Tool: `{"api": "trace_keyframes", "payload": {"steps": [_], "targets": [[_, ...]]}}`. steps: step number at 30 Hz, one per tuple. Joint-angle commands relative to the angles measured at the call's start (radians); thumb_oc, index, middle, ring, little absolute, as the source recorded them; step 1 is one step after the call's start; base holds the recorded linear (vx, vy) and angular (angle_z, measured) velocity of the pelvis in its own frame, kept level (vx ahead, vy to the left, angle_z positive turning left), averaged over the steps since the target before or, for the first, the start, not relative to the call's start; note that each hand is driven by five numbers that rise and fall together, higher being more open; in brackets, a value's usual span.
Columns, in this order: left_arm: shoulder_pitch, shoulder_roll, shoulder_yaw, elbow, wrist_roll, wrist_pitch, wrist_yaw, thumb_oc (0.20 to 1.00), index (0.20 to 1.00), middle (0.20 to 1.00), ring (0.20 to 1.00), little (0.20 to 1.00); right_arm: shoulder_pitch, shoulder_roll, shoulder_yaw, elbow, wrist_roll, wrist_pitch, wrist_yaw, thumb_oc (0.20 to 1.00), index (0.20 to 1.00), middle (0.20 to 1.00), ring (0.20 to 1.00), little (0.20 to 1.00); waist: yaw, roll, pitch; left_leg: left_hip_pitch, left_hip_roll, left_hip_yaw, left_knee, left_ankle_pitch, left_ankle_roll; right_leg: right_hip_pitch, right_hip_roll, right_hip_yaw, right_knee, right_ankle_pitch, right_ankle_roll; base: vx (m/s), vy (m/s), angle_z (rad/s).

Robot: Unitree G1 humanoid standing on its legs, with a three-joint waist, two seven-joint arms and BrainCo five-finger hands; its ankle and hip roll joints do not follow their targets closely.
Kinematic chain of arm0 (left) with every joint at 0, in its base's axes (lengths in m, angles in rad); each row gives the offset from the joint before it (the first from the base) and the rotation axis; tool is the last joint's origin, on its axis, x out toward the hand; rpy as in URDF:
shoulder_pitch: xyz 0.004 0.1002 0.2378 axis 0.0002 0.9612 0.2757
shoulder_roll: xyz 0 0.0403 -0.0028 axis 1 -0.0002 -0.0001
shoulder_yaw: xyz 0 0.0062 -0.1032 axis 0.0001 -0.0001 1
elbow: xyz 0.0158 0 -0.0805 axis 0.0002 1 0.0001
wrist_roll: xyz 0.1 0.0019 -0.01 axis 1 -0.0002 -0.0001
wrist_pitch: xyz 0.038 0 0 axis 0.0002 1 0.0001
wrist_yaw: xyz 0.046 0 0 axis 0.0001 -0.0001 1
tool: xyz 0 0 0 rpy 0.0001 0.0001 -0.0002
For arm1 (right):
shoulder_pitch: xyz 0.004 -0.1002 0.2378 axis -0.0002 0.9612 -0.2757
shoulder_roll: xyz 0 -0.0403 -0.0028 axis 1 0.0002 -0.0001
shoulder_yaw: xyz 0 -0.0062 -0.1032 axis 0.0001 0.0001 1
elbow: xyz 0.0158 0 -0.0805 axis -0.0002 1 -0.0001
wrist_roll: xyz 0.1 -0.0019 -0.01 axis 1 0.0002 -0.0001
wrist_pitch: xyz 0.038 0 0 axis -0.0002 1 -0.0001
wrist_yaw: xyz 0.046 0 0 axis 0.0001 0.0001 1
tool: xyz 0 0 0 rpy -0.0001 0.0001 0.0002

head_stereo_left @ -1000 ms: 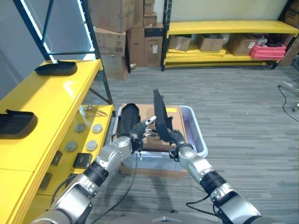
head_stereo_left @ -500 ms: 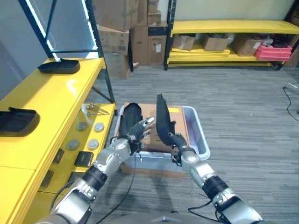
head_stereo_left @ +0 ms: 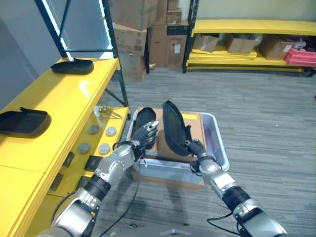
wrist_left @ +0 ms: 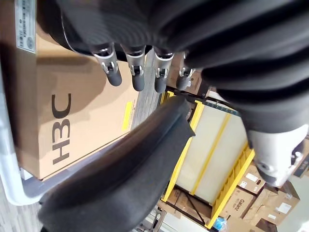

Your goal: Move parts from the plastic box to the shelf.

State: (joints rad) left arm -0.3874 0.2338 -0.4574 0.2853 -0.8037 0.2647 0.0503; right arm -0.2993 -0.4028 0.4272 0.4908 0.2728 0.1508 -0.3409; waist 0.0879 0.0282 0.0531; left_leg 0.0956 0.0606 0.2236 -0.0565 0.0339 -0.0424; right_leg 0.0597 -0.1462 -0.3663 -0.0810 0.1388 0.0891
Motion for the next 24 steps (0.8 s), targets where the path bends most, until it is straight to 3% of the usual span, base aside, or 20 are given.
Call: {"api": "trace_keyframes", "payload": {"steps": [1, 5, 12, 17, 24], "targets": [[-0.048, -0.021, 0.003, -0.004, -0.018, -0.031, -0.003, 1.000, 1.000, 1.000, 1.000, 1.000, -0.127, -0.015, -0.055, 0.002, 0.018, -0.084, -0.064, 0.200, 0.200, 0.200, 0.200, 0.200, 0.026, -0.014, -0.040, -0.050, 0.042, -0.028, 0.005, 0.000, -0.028, 0.043, -0.073, -0.022, 0.062, -0.113, 0.097, 0.07, 0.014, 0.05], [-0.015, 0.000, 0.040, -0.010, -0.015, 0.001, -0.021, 1.000, 1.000, 1.000, 1.000, 1.000, -0.121, -0.054, -0.096, 0.023, -0.039, -0.119, -0.064, 0.200, 0.200, 0.200, 0.200, 0.200, 0.035, -0.015, -0.040, -0.052, 0.040, -0.033, 0.006, -0.002, -0.026, 0.044, -0.072, -0.019, 0.066, -0.118, 0.096, 0.03, 0.007, 0.01], [0.020, 0.024, 0.085, 0.000, -0.021, 0.001, -0.055, 1.000, 1.000, 1.000, 1.000, 1.000, -0.121, -0.094, -0.146, 0.022, -0.018, -0.055, -0.053, 0.200, 0.200, 0.200, 0.200, 0.200, 0.055, -0.019, -0.041, -0.055, 0.034, -0.050, 0.002, -0.003, -0.023, 0.048, -0.071, -0.023, 0.067, -0.125, 0.092, 0.06, 0.010, 0.02], [0.078, 0.052, 0.131, -0.036, 0.017, -0.044, -0.021, 1.000, 1.000, 1.000, 1.000, 1.000, -0.085, -0.112, -0.169, 0.128, -0.026, -0.056, -0.023, 0.200, 0.200, 0.200, 0.200, 0.200, 0.080, -0.016, -0.031, -0.074, 0.036, -0.064, 0.017, -0.002, -0.025, 0.039, -0.079, -0.034, 0.089, -0.131, 0.091, 0.12, 0.051, 0.11], [0.153, 0.149, 0.216, -0.083, 0.024, -0.100, -0.075, 1.000, 1.000, 1.000, 1.000, 1.000, -0.108, -0.159, -0.222, 0.218, -0.007, -0.087, -0.072, 0.200, 0.200, 0.200, 0.200, 0.200, 0.150, -0.010, 0.064, -0.213, 0.012, -0.117, 0.089, -0.010, -0.016, -0.043, -0.105, -0.058, 0.148, -0.143, 0.092, -0.13, 0.025, 0.19]]}}
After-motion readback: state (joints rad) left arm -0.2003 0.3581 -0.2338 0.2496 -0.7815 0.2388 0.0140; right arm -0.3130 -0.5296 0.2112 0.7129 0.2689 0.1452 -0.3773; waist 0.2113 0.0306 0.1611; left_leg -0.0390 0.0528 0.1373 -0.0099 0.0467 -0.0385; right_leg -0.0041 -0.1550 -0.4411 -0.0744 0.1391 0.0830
